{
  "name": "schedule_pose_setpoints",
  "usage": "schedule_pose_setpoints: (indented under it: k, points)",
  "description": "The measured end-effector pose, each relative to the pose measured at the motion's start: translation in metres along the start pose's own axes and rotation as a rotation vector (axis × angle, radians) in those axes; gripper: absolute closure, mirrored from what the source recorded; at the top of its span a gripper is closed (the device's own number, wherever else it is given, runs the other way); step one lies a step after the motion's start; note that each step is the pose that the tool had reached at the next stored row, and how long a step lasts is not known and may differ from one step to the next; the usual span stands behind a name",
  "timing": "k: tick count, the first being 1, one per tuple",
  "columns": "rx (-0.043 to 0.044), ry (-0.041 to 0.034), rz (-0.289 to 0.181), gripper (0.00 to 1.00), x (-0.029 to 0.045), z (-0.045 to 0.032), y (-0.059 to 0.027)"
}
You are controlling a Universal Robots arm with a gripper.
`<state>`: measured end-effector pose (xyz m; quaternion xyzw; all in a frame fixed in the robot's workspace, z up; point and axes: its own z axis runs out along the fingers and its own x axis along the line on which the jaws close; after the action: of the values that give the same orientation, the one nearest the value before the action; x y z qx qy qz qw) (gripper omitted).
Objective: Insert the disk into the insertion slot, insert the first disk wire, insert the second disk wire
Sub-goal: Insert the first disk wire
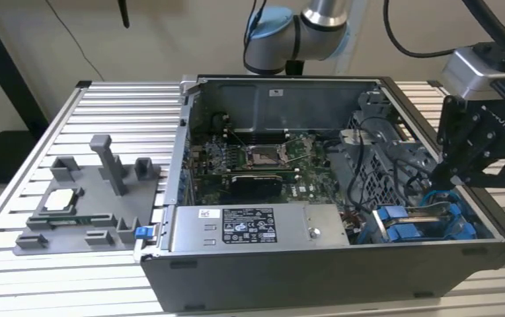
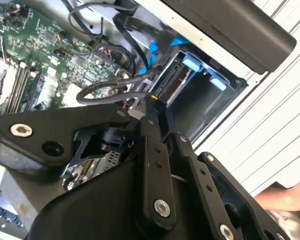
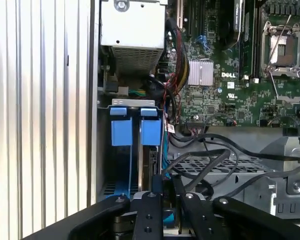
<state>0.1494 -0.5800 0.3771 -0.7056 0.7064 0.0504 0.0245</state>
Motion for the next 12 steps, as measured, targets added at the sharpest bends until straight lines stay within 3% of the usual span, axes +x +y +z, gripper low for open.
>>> schedule_pose_setpoints:
  k: [7, 12]
  points:
    - [0.0009, -0.0004, 0.009, 1.00, 0.0028, 0.0137, -0.0015]
    - [0.0010, -0.0002, 0.009, 1.00, 0.0029, 0.0139, -0.0016]
